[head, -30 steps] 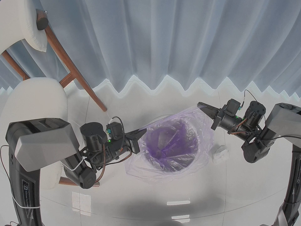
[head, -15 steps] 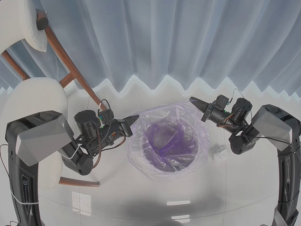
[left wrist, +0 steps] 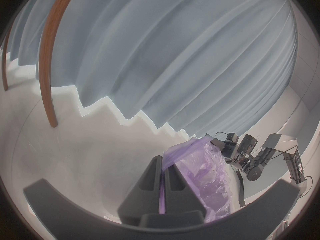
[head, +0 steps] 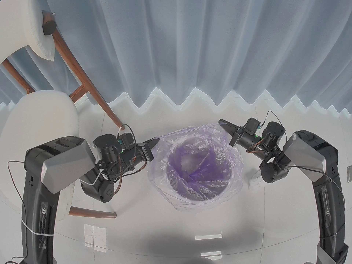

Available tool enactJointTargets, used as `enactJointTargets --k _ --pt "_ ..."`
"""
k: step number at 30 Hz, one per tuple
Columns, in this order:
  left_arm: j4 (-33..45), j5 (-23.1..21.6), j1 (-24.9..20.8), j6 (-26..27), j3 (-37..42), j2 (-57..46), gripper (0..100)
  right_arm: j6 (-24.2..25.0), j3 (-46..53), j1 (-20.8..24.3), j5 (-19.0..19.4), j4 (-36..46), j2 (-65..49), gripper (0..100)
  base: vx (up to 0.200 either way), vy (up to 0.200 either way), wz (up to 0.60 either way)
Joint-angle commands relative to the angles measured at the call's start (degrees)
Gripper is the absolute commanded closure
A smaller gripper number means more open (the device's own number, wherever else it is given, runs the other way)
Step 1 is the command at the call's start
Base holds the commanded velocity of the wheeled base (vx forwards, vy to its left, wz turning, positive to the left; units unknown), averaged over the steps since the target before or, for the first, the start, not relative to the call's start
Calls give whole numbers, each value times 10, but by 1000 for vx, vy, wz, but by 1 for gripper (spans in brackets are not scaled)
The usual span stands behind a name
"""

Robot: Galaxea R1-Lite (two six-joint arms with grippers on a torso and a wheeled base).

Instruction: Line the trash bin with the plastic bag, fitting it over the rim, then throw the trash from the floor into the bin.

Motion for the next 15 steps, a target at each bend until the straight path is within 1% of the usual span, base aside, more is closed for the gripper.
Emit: enactJointTargets --k 1,4,7,8,10,15 --pt "-1 1 3 0 -6 18 100 0 -18 1 -12 1 21 100 0 0 0" --pt "-1 2 3 -2 -11 27 100 0 -38 1 -16 8 32 100 0 0 0" --pt "-1 5 2 -3 -22 35 100 0 -46 1 -27 16 36 100 0 0 0" --pt "-1 15 1 -3 -30 43 100 0 -56 1 -44 25 40 100 0 0 0" --pt "-5 26 -2 -3 -44 57 100 0 -69 1 -61 32 44 100 0 0 0" --pt "-10 43 -10 -3 -67 74 100 0 -92 -2 -68 41 51 100 0 0 0"
